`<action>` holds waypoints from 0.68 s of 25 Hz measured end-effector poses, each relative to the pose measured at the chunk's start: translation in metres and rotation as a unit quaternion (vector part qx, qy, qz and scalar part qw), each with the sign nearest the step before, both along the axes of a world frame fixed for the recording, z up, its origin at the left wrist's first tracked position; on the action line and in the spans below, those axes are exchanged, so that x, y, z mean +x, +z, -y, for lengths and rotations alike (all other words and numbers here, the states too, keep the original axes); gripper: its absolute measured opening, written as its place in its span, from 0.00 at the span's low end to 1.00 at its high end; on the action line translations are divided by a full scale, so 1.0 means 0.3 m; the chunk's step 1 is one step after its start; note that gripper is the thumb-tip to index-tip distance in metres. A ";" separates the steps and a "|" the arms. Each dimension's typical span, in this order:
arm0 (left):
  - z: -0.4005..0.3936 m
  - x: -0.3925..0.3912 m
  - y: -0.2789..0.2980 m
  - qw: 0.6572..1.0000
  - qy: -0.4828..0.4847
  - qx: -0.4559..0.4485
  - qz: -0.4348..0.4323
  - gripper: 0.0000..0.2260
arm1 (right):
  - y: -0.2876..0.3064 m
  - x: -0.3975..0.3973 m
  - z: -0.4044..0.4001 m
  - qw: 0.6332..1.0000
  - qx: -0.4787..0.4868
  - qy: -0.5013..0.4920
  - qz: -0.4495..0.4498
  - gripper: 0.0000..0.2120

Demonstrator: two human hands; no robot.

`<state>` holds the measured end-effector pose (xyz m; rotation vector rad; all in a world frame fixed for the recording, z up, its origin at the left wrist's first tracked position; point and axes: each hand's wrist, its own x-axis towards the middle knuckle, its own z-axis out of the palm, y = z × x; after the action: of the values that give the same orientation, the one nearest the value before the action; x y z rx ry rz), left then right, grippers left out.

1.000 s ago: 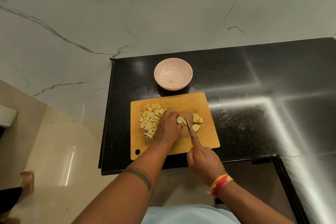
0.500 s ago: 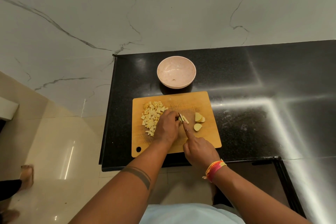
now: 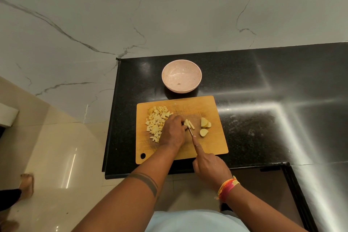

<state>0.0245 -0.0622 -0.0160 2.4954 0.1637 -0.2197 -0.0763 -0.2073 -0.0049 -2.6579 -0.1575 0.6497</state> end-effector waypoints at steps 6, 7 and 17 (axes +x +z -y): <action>0.018 -0.005 0.026 1.000 -0.012 -0.006 -0.021 0.17 | 0.028 0.002 0.037 0.996 0.046 -0.061 0.041 0.38; 0.026 -0.005 0.027 1.000 -0.020 0.002 -0.023 0.19 | 0.032 0.009 0.043 0.995 0.054 -0.075 0.044 0.37; 0.020 0.028 0.044 0.986 -0.148 0.077 -0.011 0.21 | 0.029 0.053 0.027 0.993 0.070 -0.093 0.018 0.36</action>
<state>0.0329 -0.0683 -0.0029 2.6658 -0.1902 -0.3681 -0.0604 -0.2153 0.0038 -2.5115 0.0339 0.5117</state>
